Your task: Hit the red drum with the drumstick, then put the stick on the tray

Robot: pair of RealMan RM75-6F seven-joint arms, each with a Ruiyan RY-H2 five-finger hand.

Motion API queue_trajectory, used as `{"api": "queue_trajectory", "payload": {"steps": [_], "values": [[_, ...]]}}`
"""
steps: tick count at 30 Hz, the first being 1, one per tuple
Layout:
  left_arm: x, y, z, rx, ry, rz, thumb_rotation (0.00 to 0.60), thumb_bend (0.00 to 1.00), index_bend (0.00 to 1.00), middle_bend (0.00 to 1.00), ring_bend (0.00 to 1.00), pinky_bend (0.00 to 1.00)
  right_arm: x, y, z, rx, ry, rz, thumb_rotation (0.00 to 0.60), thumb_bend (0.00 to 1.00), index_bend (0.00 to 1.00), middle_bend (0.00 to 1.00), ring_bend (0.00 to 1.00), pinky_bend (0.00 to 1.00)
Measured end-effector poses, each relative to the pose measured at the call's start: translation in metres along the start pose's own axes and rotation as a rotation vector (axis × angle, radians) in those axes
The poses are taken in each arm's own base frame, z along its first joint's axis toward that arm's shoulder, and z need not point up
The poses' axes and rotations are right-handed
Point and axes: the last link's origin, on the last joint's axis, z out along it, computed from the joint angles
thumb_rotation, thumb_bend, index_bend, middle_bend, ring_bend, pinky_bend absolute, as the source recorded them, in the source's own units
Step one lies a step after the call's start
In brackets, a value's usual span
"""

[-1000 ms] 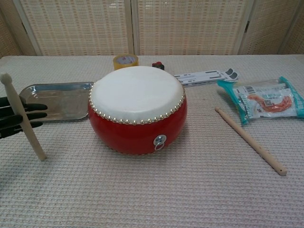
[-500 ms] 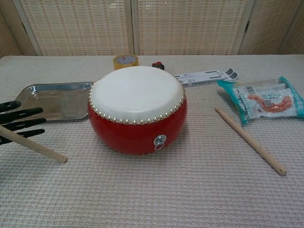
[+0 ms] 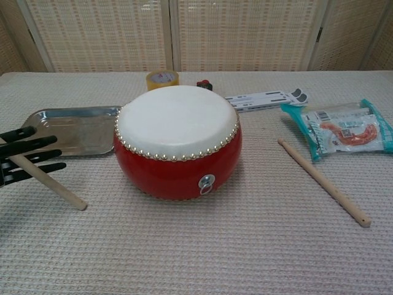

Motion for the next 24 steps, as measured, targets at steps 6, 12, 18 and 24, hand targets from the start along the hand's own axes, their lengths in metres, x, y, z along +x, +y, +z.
{"api": "queue_trajectory", "payload": {"steps": [6, 12, 18, 24], "values": [[-0.014, -0.009, 0.017, 0.004, 0.02, -0.006, 0.6, 0.35, 0.53, 0.47, 0.41, 0.33, 0.001, 0.002, 0.0, -0.006, 0.001, 0.0, 0.6, 0.24, 0.18, 0.17, 0.06, 0.12], [-0.023, -0.018, 0.028, 0.014, 0.026, 0.008, 0.6, 0.35, 0.54, 0.49, 0.43, 0.36, 0.0, 0.004, -0.001, -0.01, 0.0, 0.003, 0.6, 0.24, 0.18, 0.17, 0.06, 0.12], [-0.03, -0.027, 0.034, 0.025, 0.023, 0.018, 0.6, 0.35, 0.56, 0.53, 0.47, 0.39, 0.0, 0.005, 0.0, -0.013, -0.002, 0.008, 0.6, 0.24, 0.18, 0.17, 0.07, 0.12], [-0.033, -0.032, 0.038, 0.031, 0.016, 0.024, 0.6, 0.35, 0.59, 0.58, 0.52, 0.44, 0.0, 0.006, 0.0, -0.012, -0.001, 0.01, 0.6, 0.24, 0.18, 0.17, 0.06, 0.12]]}}
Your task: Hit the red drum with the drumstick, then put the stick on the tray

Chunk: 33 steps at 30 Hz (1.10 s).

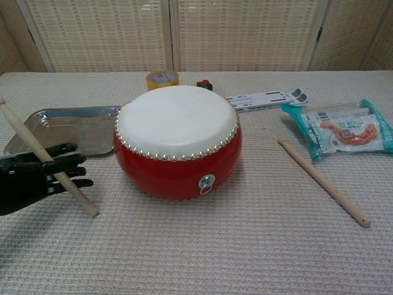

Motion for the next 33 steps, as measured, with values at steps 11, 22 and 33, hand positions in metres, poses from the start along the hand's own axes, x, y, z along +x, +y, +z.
{"api": "queue_trajectory", "payload": {"steps": [11, 22, 33], "values": [[-0.0011, -0.0015, -0.0014, -0.004, -0.028, 0.003, 0.6, 0.26, 0.57, 0.6, 0.53, 0.47, 0.0, -0.0002, -0.0006, 0.0, 0.001, 0.0, 0.6, 0.24, 0.18, 0.17, 0.06, 0.12], [0.0001, -0.0024, -0.0044, 0.004, -0.078, 0.013, 0.6, 0.21, 0.46, 0.52, 0.47, 0.47, 0.0, -0.0013, -0.0005, 0.002, 0.002, 0.001, 0.6, 0.24, 0.18, 0.17, 0.06, 0.12], [0.0005, -0.0023, -0.0039, 0.005, -0.086, 0.005, 0.6, 0.2, 0.47, 0.54, 0.47, 0.49, 0.0003, -0.0013, 0.0, 0.001, 0.003, 0.0, 0.6, 0.24, 0.18, 0.17, 0.06, 0.12]]}}
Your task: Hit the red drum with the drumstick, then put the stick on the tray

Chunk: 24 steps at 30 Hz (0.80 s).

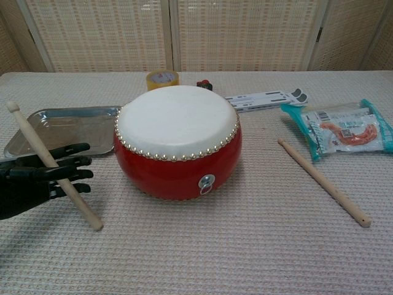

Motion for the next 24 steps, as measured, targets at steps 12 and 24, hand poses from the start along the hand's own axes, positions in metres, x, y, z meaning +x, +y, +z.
{"api": "queue_trajectory", "payload": {"steps": [12, 24], "values": [[-0.005, -0.007, 0.001, -0.001, 0.011, 0.124, 0.579, 0.2, 0.64, 0.69, 0.61, 0.58, 0.001, 0.0, 0.0, 0.003, 0.006, 0.003, 0.6, 0.24, 0.18, 0.17, 0.06, 0.12], [-0.015, -0.018, -0.002, 0.002, 0.002, 0.217, 0.541, 0.21, 0.72, 0.78, 0.69, 0.64, 0.002, 0.0, -0.001, 0.003, 0.013, 0.004, 0.6, 0.24, 0.18, 0.17, 0.06, 0.12]]}}
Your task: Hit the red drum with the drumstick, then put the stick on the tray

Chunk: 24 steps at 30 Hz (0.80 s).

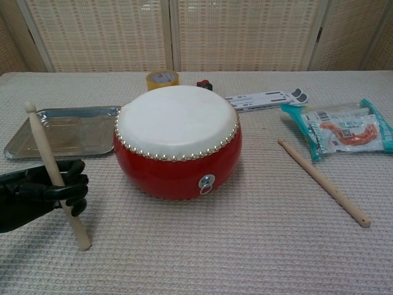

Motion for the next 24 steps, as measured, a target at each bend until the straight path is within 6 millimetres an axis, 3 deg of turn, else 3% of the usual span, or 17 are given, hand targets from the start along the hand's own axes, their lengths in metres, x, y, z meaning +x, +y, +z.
{"api": "queue_trajectory", "payload": {"steps": [15, 24], "values": [[-0.012, -0.014, -0.008, -0.014, -0.015, 0.155, 0.539, 0.21, 0.81, 0.88, 0.78, 0.73, 0.001, -0.002, -0.001, 0.005, 0.006, 0.0, 0.6, 0.24, 0.18, 0.17, 0.06, 0.12], [-0.017, -0.023, -0.015, -0.026, -0.015, 0.205, 0.538, 0.22, 0.83, 0.89, 0.79, 0.74, 0.001, -0.003, -0.001, 0.006, 0.008, 0.0, 0.6, 0.24, 0.18, 0.17, 0.06, 0.12]]}}
